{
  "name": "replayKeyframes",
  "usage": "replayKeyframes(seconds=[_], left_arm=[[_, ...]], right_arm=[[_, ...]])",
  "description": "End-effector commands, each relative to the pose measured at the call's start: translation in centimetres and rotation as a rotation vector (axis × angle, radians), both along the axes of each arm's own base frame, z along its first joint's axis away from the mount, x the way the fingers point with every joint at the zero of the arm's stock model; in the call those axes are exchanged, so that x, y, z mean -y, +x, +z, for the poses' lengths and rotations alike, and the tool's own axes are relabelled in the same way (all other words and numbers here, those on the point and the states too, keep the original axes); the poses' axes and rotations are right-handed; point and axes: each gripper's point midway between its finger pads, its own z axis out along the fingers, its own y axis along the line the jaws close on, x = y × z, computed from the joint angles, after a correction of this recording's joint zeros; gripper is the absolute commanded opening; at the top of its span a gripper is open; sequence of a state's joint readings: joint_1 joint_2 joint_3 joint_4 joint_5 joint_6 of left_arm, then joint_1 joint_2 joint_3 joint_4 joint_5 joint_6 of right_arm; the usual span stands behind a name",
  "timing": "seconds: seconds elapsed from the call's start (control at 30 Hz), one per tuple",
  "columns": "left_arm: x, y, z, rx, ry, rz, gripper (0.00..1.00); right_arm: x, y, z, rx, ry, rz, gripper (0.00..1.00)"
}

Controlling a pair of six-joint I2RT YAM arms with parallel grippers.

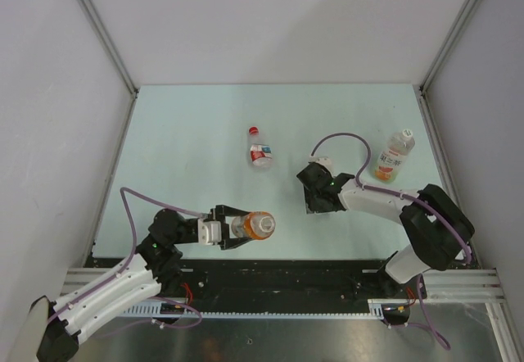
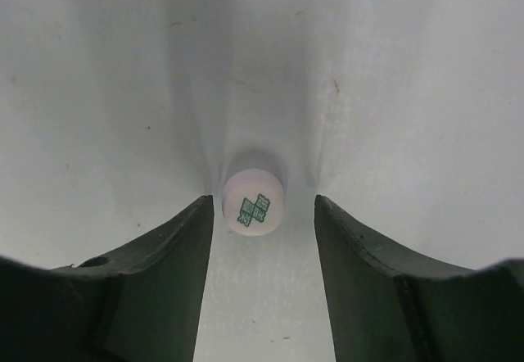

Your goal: Screw on the bottle caps

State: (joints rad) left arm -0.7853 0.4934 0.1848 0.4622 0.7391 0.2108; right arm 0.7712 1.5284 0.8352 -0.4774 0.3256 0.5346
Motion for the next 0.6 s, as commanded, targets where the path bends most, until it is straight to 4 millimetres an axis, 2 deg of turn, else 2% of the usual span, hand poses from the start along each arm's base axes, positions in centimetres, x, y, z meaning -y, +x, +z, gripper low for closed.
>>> replayKeyframes(seconds=[0.0,0.37,0.57], left_arm=[[0.15,-0.25,0.85,0.033,-0.023,-0.017,0.38],[0.22,-0.20,0.82,0.024,-0.020,-0.018,0.38],[0.20,0.33,0.64,0.023,-0.017,0.010,0.36]], right_arm=[[-1.22,1.74,0.82,0.041,0.061,-0.056,0.55],[-0.86,1.29,0.00,0.005,0.056,-0.091,0.43],[-0.85,1.30,0.24,0.008,0.063,-0.095,0.31]])
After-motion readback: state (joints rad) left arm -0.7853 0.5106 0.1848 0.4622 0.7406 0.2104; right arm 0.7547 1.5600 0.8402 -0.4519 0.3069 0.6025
